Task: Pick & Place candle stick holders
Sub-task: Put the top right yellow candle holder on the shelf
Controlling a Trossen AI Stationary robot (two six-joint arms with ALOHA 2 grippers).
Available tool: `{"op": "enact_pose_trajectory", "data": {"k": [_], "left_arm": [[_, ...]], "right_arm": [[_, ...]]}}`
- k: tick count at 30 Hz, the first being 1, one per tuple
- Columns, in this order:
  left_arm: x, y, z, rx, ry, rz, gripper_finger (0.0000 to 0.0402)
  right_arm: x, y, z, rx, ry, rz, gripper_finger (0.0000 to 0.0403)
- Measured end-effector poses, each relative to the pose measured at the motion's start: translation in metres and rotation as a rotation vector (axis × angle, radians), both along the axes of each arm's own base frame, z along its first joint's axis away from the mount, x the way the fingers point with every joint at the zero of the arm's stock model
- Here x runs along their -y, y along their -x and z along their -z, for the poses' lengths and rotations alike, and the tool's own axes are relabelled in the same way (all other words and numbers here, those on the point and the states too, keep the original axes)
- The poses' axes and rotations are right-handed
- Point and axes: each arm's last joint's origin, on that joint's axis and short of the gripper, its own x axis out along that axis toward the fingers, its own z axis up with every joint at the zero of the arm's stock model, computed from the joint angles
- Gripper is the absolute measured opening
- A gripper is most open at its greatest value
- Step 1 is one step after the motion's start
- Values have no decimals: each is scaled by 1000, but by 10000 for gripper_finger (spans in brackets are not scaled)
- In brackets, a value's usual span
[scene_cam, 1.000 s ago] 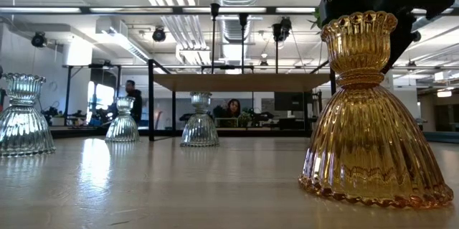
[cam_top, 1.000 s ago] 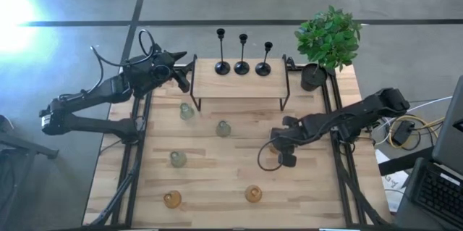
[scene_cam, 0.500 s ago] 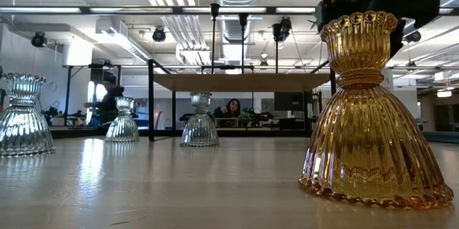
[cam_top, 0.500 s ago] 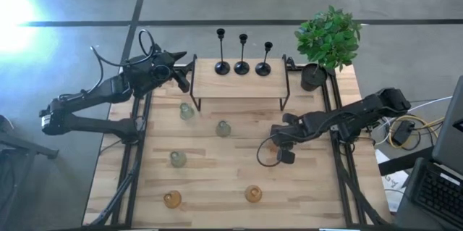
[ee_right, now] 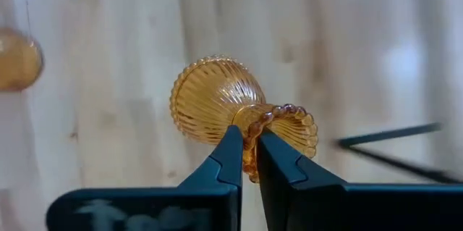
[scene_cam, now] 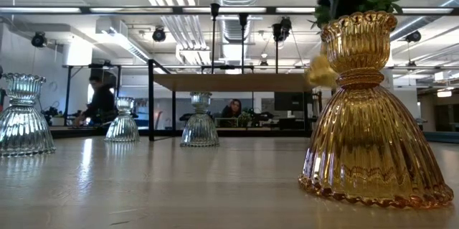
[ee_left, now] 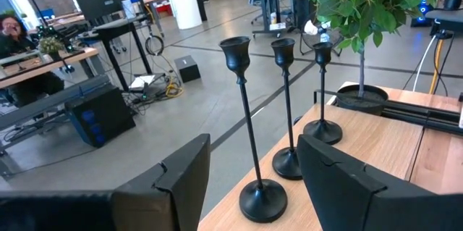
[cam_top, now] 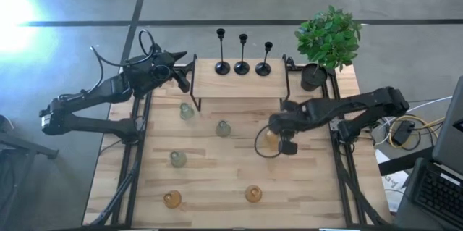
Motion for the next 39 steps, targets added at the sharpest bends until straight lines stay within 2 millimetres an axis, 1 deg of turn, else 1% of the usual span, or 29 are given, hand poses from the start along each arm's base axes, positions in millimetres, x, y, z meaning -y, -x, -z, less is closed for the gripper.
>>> {"op": "enact_pose_trajectory", "data": {"k": [2, 5, 8, 12, 14, 20, 25, 30, 35, 39], "left_arm": [[0, 0, 0, 0, 0, 0, 213], [0, 0, 0, 0, 0, 0, 213], [0, 0, 0, 0, 0, 0, 213], [0, 0, 0, 0, 0, 0, 213], [0, 0, 0, 0, 0, 0, 213], [0, 0, 0, 0, 0, -3, 213], [0, 0, 0, 0, 0, -4, 213], [0, 0, 0, 0, 0, -5, 213], [0, 0, 0, 0, 0, -5, 213], [0, 0, 0, 0, 0, -5, 213]], "right_arm": [[12, 0, -17, 20, 41, -4, 13], [35, -2, -35, 54, 91, 11, 13], [58, -1, -50, 79, 132, 44, 13], [83, 3, -69, 114, 182, 66, 13], [95, 6, -73, 113, 204, 72, 13], [128, 16, -67, 55, 230, 108, 13], [147, 20, -65, 66, 232, 134, 13], [157, 22, -59, 59, 213, 123, 13], [163, 13, -42, -15, 199, 75, 13], [168, 6, -36, -47, 220, 56, 13]]}}
